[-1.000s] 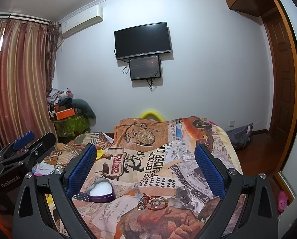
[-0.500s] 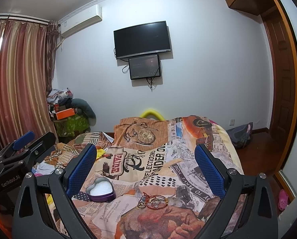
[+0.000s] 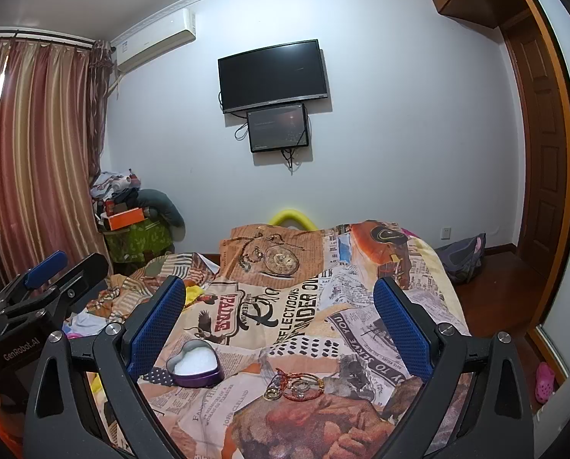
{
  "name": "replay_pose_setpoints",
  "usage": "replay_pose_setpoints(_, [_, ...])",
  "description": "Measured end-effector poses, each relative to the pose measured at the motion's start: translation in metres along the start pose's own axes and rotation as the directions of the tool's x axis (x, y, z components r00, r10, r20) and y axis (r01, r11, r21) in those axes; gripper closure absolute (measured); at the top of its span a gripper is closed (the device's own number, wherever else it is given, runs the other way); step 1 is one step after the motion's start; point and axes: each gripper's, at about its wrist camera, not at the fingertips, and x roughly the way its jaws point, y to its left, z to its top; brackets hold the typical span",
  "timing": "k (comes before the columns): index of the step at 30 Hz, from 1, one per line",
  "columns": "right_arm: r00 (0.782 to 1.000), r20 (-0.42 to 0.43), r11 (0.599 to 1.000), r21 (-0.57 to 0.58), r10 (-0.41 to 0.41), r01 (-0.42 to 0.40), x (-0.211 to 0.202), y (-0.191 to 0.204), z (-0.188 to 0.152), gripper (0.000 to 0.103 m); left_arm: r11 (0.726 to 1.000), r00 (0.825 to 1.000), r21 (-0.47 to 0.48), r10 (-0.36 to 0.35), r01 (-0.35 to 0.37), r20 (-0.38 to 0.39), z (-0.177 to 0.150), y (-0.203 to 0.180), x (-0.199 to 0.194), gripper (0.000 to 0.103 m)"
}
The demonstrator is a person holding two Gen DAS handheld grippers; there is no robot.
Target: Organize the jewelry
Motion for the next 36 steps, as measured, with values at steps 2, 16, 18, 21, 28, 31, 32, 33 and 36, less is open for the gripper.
replay_pose_setpoints(2, [1.0, 0.0, 1.0, 0.0, 0.0, 0.0, 0.0, 0.0, 0.0, 0.005, 1.0, 1.0, -0.001, 0.0, 0.0, 0.0, 0.0, 0.0, 0.0, 0.0])
replay_pose_setpoints(16, [1.0, -0.002, 1.0, -0.001, -0.001, 0.001, 0.001, 0.001, 0.0, 0.005, 1.0, 1.0, 0.001, -0.002, 0.002, -0.001, -0.001, -0.001, 0.001, 0.0])
replay_pose_setpoints(18, [1.0, -0.003, 1.0, 0.0, -0.001, 0.001, 0.001, 0.0, 0.0, 0.005, 1.0, 1.0, 0.001, -0.001, 0.001, -0.003, -0.001, -0.001, 0.001, 0.0])
replay_pose_setpoints(21, [1.0, -0.006, 1.0, 0.001, -0.001, 0.001, 0.001, 0.001, -0.001, 0.005, 1.0, 1.0, 0.002, -0.002, 0.002, -0.007, -0.002, -0.001, 0.002, 0.0])
replay_pose_setpoints(28, [1.0, -0.016, 1.0, 0.002, -0.001, 0.001, 0.006, -0.001, -0.003, 0.005, 1.0, 1.0, 0.005, -0.011, 0.012, -0.029, -0.004, -0.002, 0.009, 0.0])
replay_pose_setpoints(31, [1.0, -0.025, 1.0, 0.0, -0.005, 0.005, 0.01, -0.004, -0.004, 0.005, 1.0, 0.999, 0.003, -0.011, 0.012, -0.04, -0.005, -0.003, 0.015, 0.0])
replay_pose_setpoints(32, [1.0, -0.029, 1.0, 0.001, -0.006, 0.006, 0.012, -0.006, -0.005, 0.005, 1.0, 0.999, 0.003, -0.012, 0.012, -0.044, -0.006, -0.003, 0.018, 0.0])
replay_pose_setpoints(33, [0.999, -0.033, 1.0, 0.002, -0.008, 0.008, 0.014, -0.007, -0.005, 0.005, 1.0, 0.999, 0.002, -0.012, 0.012, -0.049, -0.007, -0.003, 0.02, 0.0])
replay_pose_setpoints(36, [0.998, -0.052, 1.0, 0.008, -0.021, 0.022, 0.02, -0.013, -0.01, 0.005, 1.0, 0.997, -0.001, -0.017, 0.017, -0.073, -0.01, -0.004, 0.031, 0.0])
